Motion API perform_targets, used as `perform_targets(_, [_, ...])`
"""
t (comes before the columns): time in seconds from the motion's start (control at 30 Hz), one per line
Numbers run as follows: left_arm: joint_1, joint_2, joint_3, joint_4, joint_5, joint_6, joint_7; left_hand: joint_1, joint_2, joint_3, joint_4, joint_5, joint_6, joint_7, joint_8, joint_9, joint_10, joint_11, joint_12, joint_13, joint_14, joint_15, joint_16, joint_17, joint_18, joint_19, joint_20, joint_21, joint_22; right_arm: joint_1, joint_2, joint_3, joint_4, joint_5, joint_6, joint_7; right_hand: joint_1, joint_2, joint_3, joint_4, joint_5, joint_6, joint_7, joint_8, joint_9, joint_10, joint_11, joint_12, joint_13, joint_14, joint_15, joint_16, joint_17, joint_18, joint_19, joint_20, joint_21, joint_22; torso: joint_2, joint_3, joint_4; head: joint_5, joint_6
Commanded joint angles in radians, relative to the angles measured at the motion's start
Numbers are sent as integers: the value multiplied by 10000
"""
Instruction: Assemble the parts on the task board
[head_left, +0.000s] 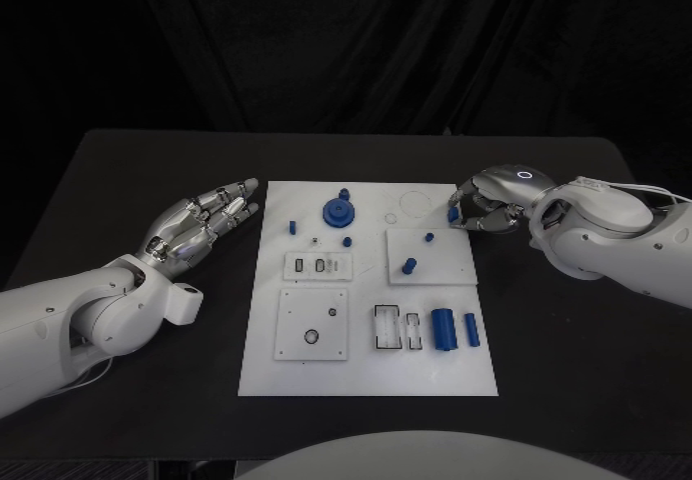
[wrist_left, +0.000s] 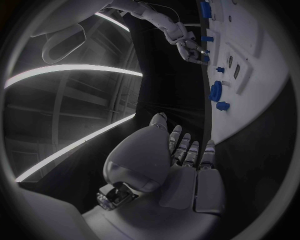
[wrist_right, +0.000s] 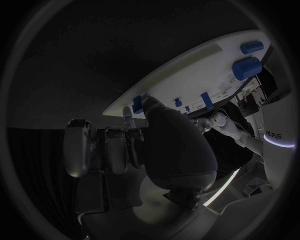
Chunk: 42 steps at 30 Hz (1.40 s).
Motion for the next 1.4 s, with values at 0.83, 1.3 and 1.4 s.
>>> perform_targets(0.83, [-51, -7, 7, -39, -4, 254, 873, 160, 36, 112, -40, 80, -38, 104, 33, 11, -22, 123, -71, -9, -4, 131, -15, -3, 82, -20, 132, 10, 14, -47, 73, 6, 107, 380, -920, 130, 590, 364, 155, -545, 1621, 1953, -381, 1124, 1404, 1060, -382, 26, 2634, 1037, -336, 29, 2631, -41, 67, -280, 6, 2069, 2, 4, 13, 85, -51])
perform_targets(1.3, [-56, -148, 7, 104, -4, 162, 836, 162, 36, 117, -41, 79, -22, 107, 37, 13, -18, 127, -56, -7, 2, 134, -13, -1, 83, -19, 137, 11, 15, 451, 336, 22, 1715, 648, -1754, 52, 703, 325, 239, -699, 2309, 1949, -334, 1348, 1850, 1060, -252, 26, 2634, 1037, -259, 29, 2631, -89, 189, -246, 179, 2128, 4, 6, 9, 191, -119])
perform_targets(1.4, [-56, -147, 7, 147, -4, 152, 835, 162, 36, 117, -41, 79, -22, 107, 37, 13, -18, 127, -56, -7, 2, 134, -13, -1, 83, -19, 137, 11, 15, 461, 632, 20, 2076, 654, -1599, -4, 729, 321, 263, -738, 2402, 1912, -323, 1361, 1906, 1060, -240, 26, 2634, 1037, -252, 29, 2631, -88, 194, -236, 180, 2128, -3, 2, 2, 201, -163])
